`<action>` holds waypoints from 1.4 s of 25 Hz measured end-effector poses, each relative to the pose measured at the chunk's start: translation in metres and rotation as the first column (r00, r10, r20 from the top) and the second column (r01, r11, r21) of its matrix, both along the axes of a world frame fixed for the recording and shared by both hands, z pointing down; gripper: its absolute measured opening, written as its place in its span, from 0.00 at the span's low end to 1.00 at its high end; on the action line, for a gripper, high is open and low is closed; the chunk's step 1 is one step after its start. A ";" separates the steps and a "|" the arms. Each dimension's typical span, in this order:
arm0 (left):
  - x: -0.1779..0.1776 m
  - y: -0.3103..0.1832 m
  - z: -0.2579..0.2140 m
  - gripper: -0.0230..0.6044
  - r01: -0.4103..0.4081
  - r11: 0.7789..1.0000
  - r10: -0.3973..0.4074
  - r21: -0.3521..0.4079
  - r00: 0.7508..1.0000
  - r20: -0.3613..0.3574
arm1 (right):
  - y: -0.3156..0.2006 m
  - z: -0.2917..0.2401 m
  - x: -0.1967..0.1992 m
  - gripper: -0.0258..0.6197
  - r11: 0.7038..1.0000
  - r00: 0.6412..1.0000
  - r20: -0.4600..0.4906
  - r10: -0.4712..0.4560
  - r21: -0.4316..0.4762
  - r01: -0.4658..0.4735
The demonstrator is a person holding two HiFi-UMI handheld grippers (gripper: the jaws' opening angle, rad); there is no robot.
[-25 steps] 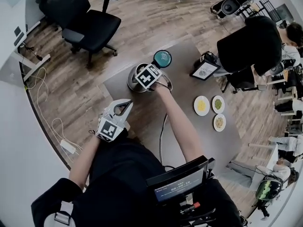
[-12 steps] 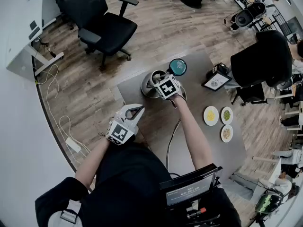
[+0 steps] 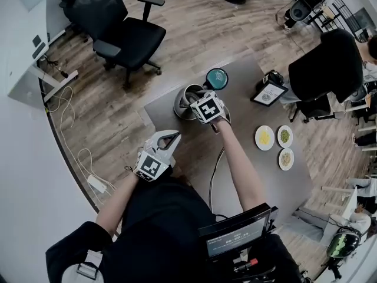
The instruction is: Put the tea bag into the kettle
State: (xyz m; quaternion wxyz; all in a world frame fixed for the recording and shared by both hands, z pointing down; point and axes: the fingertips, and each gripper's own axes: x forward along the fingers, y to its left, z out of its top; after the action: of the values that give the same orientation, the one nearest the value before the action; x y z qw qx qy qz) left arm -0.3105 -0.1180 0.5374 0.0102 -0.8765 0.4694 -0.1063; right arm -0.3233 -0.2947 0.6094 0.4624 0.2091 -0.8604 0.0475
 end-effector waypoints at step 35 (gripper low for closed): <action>0.149 0.001 -0.024 0.04 -0.356 0.935 0.353 -0.007 0.928 -0.119 | 0.087 -0.137 0.190 0.05 0.863 0.752 0.651 0.099 0.320 -0.391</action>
State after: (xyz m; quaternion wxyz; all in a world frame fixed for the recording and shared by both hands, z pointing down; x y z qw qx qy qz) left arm -0.1618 -0.1166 0.5133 -0.0102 -0.9515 0.3019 -0.0584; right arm -0.1330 -0.2075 0.4721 0.0872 0.3943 -0.9146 -0.0194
